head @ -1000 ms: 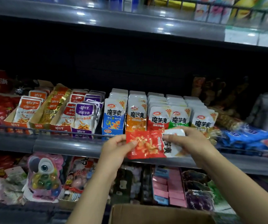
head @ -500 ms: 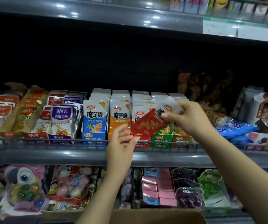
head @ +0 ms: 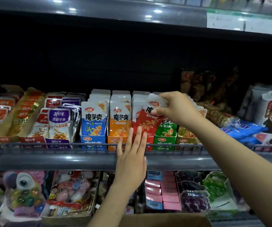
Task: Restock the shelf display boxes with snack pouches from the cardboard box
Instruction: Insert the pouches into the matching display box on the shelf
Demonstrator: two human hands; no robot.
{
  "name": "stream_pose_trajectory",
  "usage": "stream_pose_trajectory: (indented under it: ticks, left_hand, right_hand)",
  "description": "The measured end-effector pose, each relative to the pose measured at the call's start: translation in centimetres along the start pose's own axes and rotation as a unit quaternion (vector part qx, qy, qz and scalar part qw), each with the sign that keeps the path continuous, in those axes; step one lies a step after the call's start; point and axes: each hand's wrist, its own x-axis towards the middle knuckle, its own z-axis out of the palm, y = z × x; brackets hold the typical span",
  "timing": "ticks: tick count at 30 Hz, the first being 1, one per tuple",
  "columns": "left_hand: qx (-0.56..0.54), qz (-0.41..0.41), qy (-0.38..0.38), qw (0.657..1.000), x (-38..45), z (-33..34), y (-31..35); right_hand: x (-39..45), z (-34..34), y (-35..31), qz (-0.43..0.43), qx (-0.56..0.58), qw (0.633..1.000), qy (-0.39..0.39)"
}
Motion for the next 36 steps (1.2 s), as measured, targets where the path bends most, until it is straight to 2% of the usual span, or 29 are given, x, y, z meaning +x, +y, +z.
stream_pose_trajectory:
  ticks: [6,15,21,25,33,36]
  left_hand:
    - [-0.005,-0.008,-0.026,1.0,0.0,-0.3,0.3]
    - [-0.108,0.016,-0.064,0.992,0.1,-1.5,-0.7]
    - [-0.063,0.003,-0.027,0.998,0.2,-0.5,-0.1]
    - [-0.007,0.005,0.015,1.0,0.0,-0.5,0.0]
    - [-0.009,-0.001,0.022,1.0,-0.4,-0.4,-0.7]
    - [-0.005,-0.002,0.009,1.0,-0.4,-0.3,-0.7]
  right_hand:
    - [0.6,-0.2,-0.9,-0.018,-0.047,0.999,-0.005]
    - [0.3,0.0,-1.6,-0.032,-0.067,0.997,0.002]
    - [-0.6,0.1,-2.0,-0.032,-0.081,0.996,0.031]
    - [0.2,0.6,-1.7,-0.03,-0.093,0.995,0.023]
    - [2.0,1.9,-0.4,0.0,-0.092,0.995,-0.045]
    - [2.0,2.2,-0.1,-0.006,-0.079,0.996,-0.034]
